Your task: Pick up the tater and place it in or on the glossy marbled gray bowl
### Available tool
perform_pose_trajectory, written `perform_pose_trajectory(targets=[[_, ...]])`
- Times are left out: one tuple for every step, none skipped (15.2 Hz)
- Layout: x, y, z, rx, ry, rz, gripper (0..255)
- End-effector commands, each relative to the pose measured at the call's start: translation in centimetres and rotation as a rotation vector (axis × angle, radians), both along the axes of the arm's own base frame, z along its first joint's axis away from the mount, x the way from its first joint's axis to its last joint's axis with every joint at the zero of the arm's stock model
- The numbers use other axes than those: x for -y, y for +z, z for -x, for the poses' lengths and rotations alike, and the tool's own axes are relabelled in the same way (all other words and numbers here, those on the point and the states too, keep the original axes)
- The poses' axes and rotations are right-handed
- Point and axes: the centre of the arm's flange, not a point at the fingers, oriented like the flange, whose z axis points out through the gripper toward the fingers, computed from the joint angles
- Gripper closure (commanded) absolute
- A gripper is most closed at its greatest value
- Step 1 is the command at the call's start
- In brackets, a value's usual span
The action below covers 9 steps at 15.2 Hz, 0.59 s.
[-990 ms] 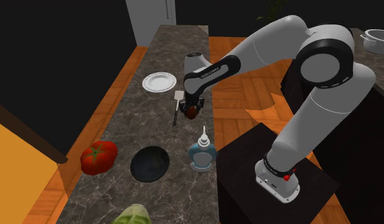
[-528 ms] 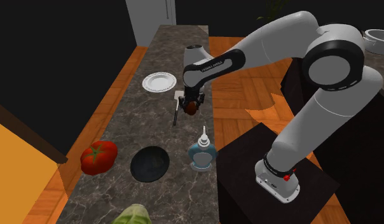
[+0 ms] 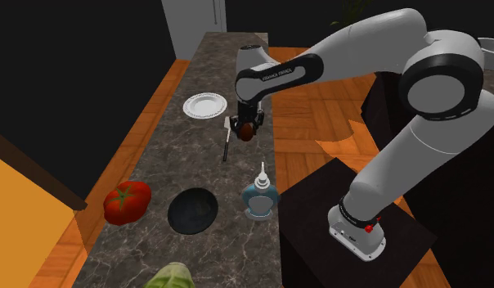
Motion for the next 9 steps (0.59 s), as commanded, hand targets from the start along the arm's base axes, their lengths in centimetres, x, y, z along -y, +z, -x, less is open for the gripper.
perform_pose_trajectory(targets=[[-0.1, 1.2, 0.0, 0.0, 0.0, 0.0, 255], [-0.1, 1.7, 0.0, 0.0, 0.0, 0.0, 255], [-0.1, 2.2, 0.0, 0.0, 0.0, 0.0, 255], [-0.1, 2.8, 0.0, 0.0, 0.0, 0.0, 255], [-0.1, 3.3, 0.0, 0.0, 0.0, 0.0, 255], [-0.1, 3.8, 0.0, 0.0, 0.0, 0.0, 255], [-0.1, 3.8, 0.0, 0.0, 0.0, 0.0, 255], [-1.3, 3.9, 0.6, 0.0, 0.0, 0.0, 255], [-2.4, 3.9, 1.2, 0.0, 0.0, 0.0, 255]])
